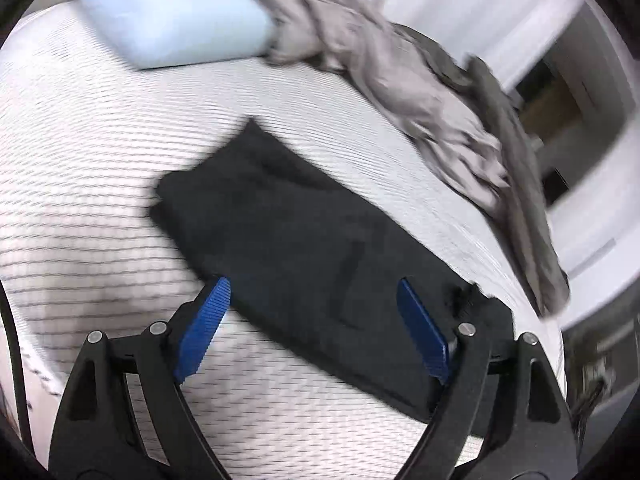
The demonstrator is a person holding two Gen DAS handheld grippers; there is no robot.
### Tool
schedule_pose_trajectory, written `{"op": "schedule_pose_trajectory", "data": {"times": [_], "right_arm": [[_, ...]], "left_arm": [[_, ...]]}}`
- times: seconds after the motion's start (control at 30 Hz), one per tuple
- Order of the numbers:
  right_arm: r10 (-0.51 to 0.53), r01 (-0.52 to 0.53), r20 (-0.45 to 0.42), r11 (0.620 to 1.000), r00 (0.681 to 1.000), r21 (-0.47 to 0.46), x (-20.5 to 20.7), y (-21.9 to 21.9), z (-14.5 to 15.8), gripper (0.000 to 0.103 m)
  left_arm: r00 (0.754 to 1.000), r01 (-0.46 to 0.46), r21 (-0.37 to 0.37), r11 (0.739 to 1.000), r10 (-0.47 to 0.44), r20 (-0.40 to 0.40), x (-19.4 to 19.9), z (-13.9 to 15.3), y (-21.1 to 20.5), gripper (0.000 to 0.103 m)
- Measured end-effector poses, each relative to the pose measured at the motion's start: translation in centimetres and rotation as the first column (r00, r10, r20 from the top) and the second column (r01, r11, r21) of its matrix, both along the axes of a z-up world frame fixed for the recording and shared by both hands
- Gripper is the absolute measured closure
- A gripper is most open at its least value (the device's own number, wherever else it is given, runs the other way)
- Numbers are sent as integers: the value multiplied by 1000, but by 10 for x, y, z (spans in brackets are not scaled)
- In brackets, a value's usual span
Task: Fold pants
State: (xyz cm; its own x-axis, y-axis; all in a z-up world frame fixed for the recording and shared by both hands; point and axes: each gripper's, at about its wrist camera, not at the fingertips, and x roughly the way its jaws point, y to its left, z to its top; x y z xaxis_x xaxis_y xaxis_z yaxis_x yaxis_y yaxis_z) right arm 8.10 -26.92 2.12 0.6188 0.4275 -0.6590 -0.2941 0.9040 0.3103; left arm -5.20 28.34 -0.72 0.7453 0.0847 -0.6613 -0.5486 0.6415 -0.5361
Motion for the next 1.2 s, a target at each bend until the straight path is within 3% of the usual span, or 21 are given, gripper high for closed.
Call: {"op": "schedule_pose_trajectory", "data": {"times": [0.17,0.23,0.3,0.33,0.37,0.43,0.53,0.63,0.73,0.8,0.9,0.93,0.97,1.0,1.03,1.07,1.13,1.2], "right_arm": [[13,-13,-4,999,1000,-37,16,13,-13,16],[26,-25,7,999,1000,-38,14,18,-12,16],[37,-37,12,999,999,-38,7,18,-12,16],[41,-40,13,998,999,-38,4,17,-13,16],[47,-46,15,998,999,-37,3,19,-13,16],[56,-55,21,998,998,-41,-3,17,-13,16],[63,-61,35,996,997,-58,-8,14,-11,16],[56,-53,44,997,997,-53,-7,10,-6,16],[37,-34,54,999,998,-41,-6,6,-1,16],[19,-17,72,999,997,-31,-5,1,4,16],[-16,18,86,1000,996,-18,-3,-11,9,16],[-30,31,84,999,996,-17,-2,-16,9,16],[-52,53,79,998,996,-21,-1,-24,7,16],[-65,67,74,997,995,-26,0,-29,5,16],[-83,85,63,996,995,-34,1,-37,2,16],[-100,102,50,994,994,-42,2,-45,-1,16],[-135,136,19,989,991,-51,4,-58,-7,16],[-144,144,-16,989,989,-40,5,-69,-12,16]], "left_arm": [[999,-11,-109,994,7,-38,-1,-36,34,20],[998,-41,-126,991,35,-48,12,-47,44,28],[996,-74,-114,991,67,-65,25,-49,53,54],[995,-82,-110,991,75,-69,33,-51,57,84],[993,-96,-100,990,88,-78,40,-51,57,97],[991,-120,-34,992,118,-63,42,-40,50,100],[996,-79,159,984,85,-31,54,2,18,101],[999,4,250,968,-17,51,61,42,-25,101],[975,146,332,932,-193,112,81,81,-93,101],[928,280,388,878,-351,127,99,101,-155,101],[827,465,409,785,-550,118,122,106,-235,98],[771,547,395,738,-628,108,131,99,-263,90],[691,650,356,672,-717,91,141,86,-294,68],[623,726,318,609,-779,71,147,74,-315,57],[563,787,275,553,-825,48,154,56,-335,49],[527,821,247,515,-849,16,159,36,-351,49],[505,848,208,487,-862,-43,162,13,-364,49],[478,868,174,465,-878,-35,160,8,-360,49]]}}
